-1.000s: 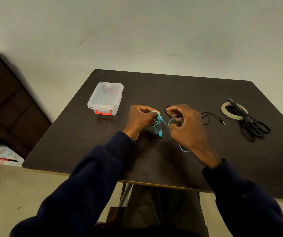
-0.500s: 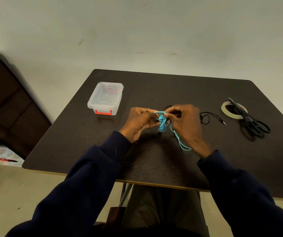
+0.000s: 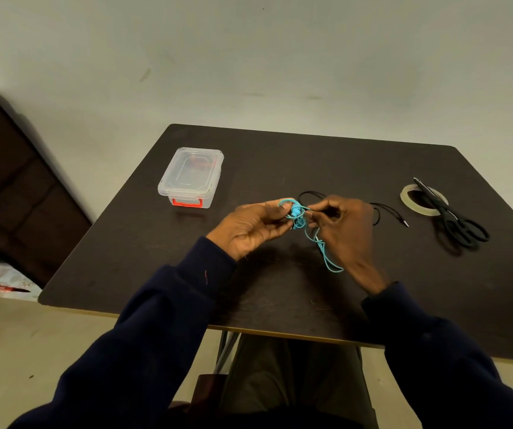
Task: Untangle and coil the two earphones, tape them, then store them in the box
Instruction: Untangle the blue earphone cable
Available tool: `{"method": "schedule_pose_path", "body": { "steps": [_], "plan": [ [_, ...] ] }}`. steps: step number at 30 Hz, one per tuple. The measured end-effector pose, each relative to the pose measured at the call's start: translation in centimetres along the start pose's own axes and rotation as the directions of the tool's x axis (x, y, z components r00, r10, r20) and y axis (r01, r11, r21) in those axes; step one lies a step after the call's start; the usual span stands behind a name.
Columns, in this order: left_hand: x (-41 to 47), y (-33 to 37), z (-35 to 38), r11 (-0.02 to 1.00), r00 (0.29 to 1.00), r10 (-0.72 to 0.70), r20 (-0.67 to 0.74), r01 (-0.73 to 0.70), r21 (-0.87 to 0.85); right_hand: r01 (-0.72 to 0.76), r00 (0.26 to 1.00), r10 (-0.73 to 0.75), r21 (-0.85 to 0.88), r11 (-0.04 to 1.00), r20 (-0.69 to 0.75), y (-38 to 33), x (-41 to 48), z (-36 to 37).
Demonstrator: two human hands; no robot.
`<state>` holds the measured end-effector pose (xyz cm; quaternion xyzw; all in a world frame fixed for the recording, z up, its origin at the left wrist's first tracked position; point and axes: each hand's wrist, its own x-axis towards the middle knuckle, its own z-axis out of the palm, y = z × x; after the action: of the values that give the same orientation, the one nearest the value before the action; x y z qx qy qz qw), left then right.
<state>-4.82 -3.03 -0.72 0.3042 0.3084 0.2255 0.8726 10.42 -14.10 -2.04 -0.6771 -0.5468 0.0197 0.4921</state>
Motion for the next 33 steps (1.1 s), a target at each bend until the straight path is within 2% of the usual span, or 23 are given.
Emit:
{"method": "schedule_pose_path", "body": {
  "steps": [3, 8, 11, 15, 18, 21, 23, 28, 30, 33],
  "plan": [
    [0.0, -0.1, 0.2, 1.000, 1.000, -0.003, -0.028, 0.003, 0.005, 0.001, 1.000, -0.001, 0.012, 1.000, -0.028, -0.2, 0.2, -0.1],
    [-0.3, -0.2, 0.0, 0.976, 0.999, 0.035, 0.013, -0.038, 0.213, 0.006, 1.000, -0.007, -0.011, 1.000, -0.026, 0.3, 0.1, -0.1],
    [-0.4, -0.4, -0.1, 0.953, 0.998, 0.058, -0.011, -0.052, 0.299, -0.004, 1.000, 0.003, -0.025, 1.000, -0.018, 0.2, -0.5, 0.3],
    [-0.3, -0.4, -0.6, 0.969, 0.992, 0.093, -0.086, -0.070, 0.238, -0.072, 0.997, 0.072, 0.095, 0.993, 0.004, 0.0, -0.5, -0.2],
    [-0.2, -0.4, -0.7, 0.971, 0.984, 0.134, -0.117, -0.107, 0.214, -0.180, 0.979, 0.145, 0.273, 0.945, 0.144, -0.4, -0.3, -0.6],
    [-0.1, -0.9, -0.3, 0.955, 0.966, 0.224, -0.129, -0.191, 0.228, -0.188, 0.968, 0.128, 0.284, 0.940, 0.216, -0.7, 0.0, -0.2],
    [0.0, -1.3, 0.0, 0.943, 0.958, 0.262, -0.121, -0.227, 0.244, -0.174, 0.975, 0.135, 0.233, 0.957, 0.175, -0.7, 0.3, 0.3],
    [0.1, -1.6, 0.6, 0.950, 0.961, 0.249, -0.118, -0.219, 0.223, -0.139, 0.988, 0.129, 0.139, 0.980, 0.079, -0.3, 0.4, 0.8],
    [0.0, -1.5, 0.8, 0.959, 0.964, 0.234, -0.125, -0.207, 0.192, -0.136, 0.990, 0.126, 0.174, 0.975, 0.067, -0.3, 0.2, 0.8],
    [-0.1, -1.3, 1.0, 0.984, 0.976, 0.166, -0.138, -0.156, 0.083, -0.239, 0.971, 0.220, 0.348, 0.906, 0.093, 0.0, 0.0, 1.1]
  ]
}}
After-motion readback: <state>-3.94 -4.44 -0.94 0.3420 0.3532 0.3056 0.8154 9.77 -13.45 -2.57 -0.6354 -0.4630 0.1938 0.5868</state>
